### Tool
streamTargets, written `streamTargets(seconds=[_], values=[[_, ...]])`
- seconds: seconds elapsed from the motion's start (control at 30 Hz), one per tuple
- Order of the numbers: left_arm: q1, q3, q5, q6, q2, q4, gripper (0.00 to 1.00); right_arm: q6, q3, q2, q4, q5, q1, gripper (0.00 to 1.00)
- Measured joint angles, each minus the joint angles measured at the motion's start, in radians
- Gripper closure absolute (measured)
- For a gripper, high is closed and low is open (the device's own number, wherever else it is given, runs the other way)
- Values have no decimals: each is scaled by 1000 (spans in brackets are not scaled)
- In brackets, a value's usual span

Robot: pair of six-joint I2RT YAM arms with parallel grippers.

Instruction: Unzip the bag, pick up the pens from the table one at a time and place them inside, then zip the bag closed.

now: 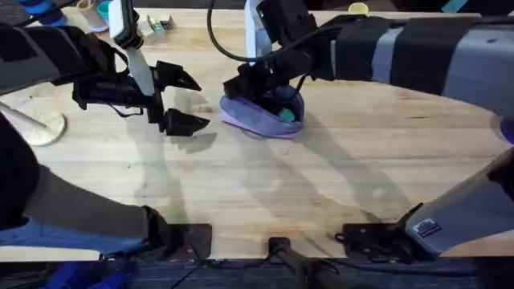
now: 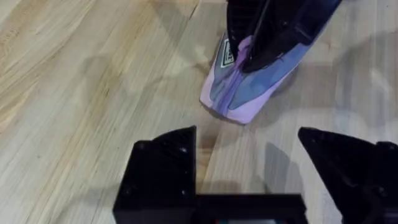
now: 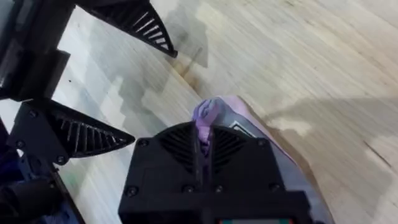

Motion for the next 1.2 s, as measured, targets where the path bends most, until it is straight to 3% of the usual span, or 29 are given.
streamTargets(seconds=[0.33, 0.63, 0.9, 1.2], values=[[0, 0, 0, 0, 0, -1, 8, -1, 0, -13, 6, 1, 0, 972], [0, 0, 5, 0, 0, -8, 7, -8, 0, -98, -48, 13, -1, 970], [-4, 0, 71, 0, 0, -7, 7, -61, 0, -156, -133, 19, 2, 970], [-100, 0, 107, 0, 0, 23, 7, -102, 0, -157, -142, 25, 36, 970]])
